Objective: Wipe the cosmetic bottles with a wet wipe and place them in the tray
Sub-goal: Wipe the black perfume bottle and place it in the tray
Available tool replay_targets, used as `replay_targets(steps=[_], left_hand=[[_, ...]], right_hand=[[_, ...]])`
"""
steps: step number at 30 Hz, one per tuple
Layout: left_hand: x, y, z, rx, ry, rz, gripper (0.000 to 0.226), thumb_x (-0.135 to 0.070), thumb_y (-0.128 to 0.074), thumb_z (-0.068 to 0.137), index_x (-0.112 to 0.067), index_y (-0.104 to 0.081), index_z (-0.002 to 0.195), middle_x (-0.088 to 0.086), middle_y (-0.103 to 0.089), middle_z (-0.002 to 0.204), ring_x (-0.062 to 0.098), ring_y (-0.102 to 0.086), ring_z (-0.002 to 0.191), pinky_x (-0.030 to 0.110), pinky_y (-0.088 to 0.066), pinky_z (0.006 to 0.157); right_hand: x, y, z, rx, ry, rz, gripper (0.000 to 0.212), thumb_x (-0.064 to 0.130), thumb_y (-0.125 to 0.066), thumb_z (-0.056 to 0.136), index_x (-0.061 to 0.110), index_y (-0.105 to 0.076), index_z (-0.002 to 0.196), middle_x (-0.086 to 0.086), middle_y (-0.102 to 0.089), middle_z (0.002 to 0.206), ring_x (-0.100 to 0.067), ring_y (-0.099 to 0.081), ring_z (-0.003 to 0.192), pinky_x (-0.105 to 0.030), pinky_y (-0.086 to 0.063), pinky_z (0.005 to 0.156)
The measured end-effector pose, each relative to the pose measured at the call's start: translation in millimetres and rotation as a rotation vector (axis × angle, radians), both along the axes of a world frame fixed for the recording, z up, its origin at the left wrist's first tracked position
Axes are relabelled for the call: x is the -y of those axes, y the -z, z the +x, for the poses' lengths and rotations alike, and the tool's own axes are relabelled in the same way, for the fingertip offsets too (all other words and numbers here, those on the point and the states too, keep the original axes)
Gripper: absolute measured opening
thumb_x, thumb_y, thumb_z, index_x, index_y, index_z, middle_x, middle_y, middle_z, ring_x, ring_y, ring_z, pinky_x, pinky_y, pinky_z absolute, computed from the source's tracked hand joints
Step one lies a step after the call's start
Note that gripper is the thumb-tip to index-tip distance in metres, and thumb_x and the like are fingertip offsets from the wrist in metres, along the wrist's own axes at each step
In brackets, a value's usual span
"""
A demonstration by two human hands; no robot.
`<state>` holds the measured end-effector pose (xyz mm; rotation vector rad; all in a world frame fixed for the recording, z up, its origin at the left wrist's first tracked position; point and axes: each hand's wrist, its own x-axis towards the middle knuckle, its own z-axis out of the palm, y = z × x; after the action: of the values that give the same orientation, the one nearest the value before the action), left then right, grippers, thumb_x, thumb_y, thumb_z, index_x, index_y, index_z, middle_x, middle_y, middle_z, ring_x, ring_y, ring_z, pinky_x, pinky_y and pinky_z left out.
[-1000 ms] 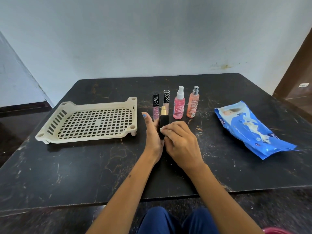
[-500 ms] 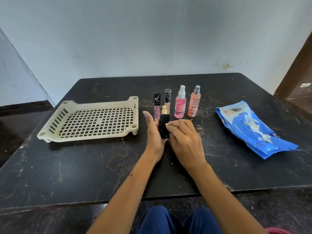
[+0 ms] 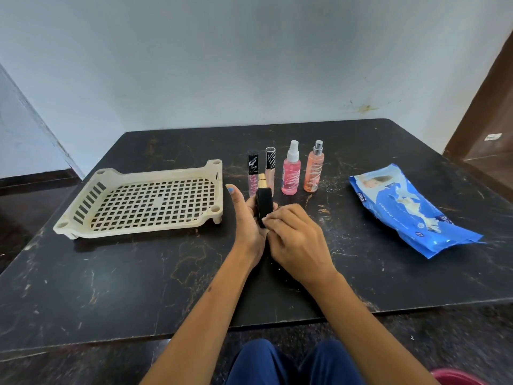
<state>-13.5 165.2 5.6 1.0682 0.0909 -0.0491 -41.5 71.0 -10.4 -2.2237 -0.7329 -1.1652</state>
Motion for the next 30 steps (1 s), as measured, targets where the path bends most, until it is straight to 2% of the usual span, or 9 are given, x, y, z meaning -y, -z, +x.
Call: replay_targets(steps=[4,8,12,16,19,23,26,28,30], left_hand=[[0.2,-1.1,-1.0,-0.003,-0.011,0.017,0.083,-0.069,-0.006,0.088,-0.006,-0.059,0.095,0.008,-0.055,0.076,0.012,-0.058,0.067,0.018,-0.052,0.060],[0.5,-4.1,-1.8,-0.032,-0.020,-0.033,0.082,-0.072,-0.008,0.086,-0.005,-0.055,0.090,0.009,-0.050,0.072,0.014,-0.051,0.063,0.020,-0.047,0.063],[0.7,-3.8,-1.6,-0.032,-0.033,-0.007,0.082,-0.070,-0.006,0.087,-0.007,-0.058,0.093,0.008,-0.053,0.074,0.013,-0.054,0.065,0.018,-0.051,0.060],[0.5,-6.3,-2.7,-0.042,-0.015,-0.073,0.082,-0.072,-0.009,0.086,-0.004,-0.054,0.094,0.008,-0.050,0.070,0.014,-0.051,0.060,0.020,-0.048,0.062],[1.1,-6.4,-3.0,-0.039,-0.018,-0.075,0.082,-0.071,-0.009,0.087,-0.004,-0.054,0.096,0.009,-0.051,0.072,0.014,-0.051,0.062,0.020,-0.048,0.061],[0.6,-6.3,-2.1,-0.060,-0.030,-0.094,0.084,-0.072,-0.011,0.086,-0.002,-0.054,0.102,0.010,-0.051,0.073,0.015,-0.051,0.063,0.021,-0.048,0.062],[-0.1,-4.5,-0.6,-0.070,-0.034,-0.090,0.085,-0.072,-0.012,0.086,-0.002,-0.055,0.105,0.010,-0.053,0.074,0.016,-0.052,0.065,0.024,-0.047,0.066],[-0.1,-4.8,-0.7,-0.064,-0.036,-0.080,0.079,-0.072,-0.019,0.086,-0.003,-0.056,0.096,0.008,-0.053,0.069,0.015,-0.053,0.061,0.024,-0.048,0.063],[-0.1,-6.1,-1.1,-0.066,-0.032,-0.074,0.067,-0.069,-0.037,0.082,-0.005,-0.056,0.087,0.006,-0.054,0.064,0.014,-0.053,0.056,0.023,-0.048,0.059]], right_hand=[[0.9,0.9,3.6,-0.039,0.076,0.027,0.021,0.000,-0.053,0.084,-0.005,-0.072,0.092,-0.012,-0.070,0.091,-0.025,-0.062,0.086,-0.025,-0.050,0.081],[0.4,1.5,-1.0,-0.009,-0.026,0.006,0.019,0.002,-0.054,0.084,-0.002,-0.072,0.080,-0.009,-0.069,0.083,-0.025,-0.062,0.080,-0.025,-0.051,0.078],[2.4,2.3,2.1,-0.026,0.071,0.039,0.014,-0.004,-0.059,0.082,-0.004,-0.072,0.084,-0.011,-0.070,0.085,-0.025,-0.062,0.081,-0.028,-0.052,0.076],[0.0,1.5,-2.0,0.016,-0.011,-0.014,0.020,0.000,-0.054,0.084,-0.002,-0.071,0.074,-0.009,-0.069,0.080,-0.025,-0.061,0.077,-0.025,-0.050,0.078],[1.5,0.2,-0.7,-0.011,0.055,0.027,0.021,0.001,-0.053,0.085,-0.004,-0.072,0.078,-0.011,-0.069,0.081,-0.025,-0.062,0.079,-0.026,-0.051,0.076],[0.6,2.7,-1.6,0.024,0.018,-0.003,0.020,0.000,-0.054,0.084,-0.002,-0.071,0.073,-0.010,-0.069,0.079,-0.024,-0.062,0.077,-0.024,-0.050,0.079],[1.6,1.7,-0.8,0.012,0.059,0.035,0.020,0.001,-0.054,0.084,-0.002,-0.072,0.075,-0.009,-0.069,0.080,-0.023,-0.062,0.077,-0.028,-0.052,0.072],[2.6,4.2,-0.6,0.029,0.015,0.016,0.020,0.002,-0.054,0.082,-0.001,-0.071,0.073,-0.008,-0.069,0.078,-0.023,-0.062,0.076,-0.028,-0.052,0.072],[2.4,4.8,-2.0,0.009,-0.044,0.023,0.017,0.000,-0.056,0.078,0.001,-0.071,0.070,-0.007,-0.068,0.076,-0.022,-0.061,0.075,-0.027,-0.051,0.071]])
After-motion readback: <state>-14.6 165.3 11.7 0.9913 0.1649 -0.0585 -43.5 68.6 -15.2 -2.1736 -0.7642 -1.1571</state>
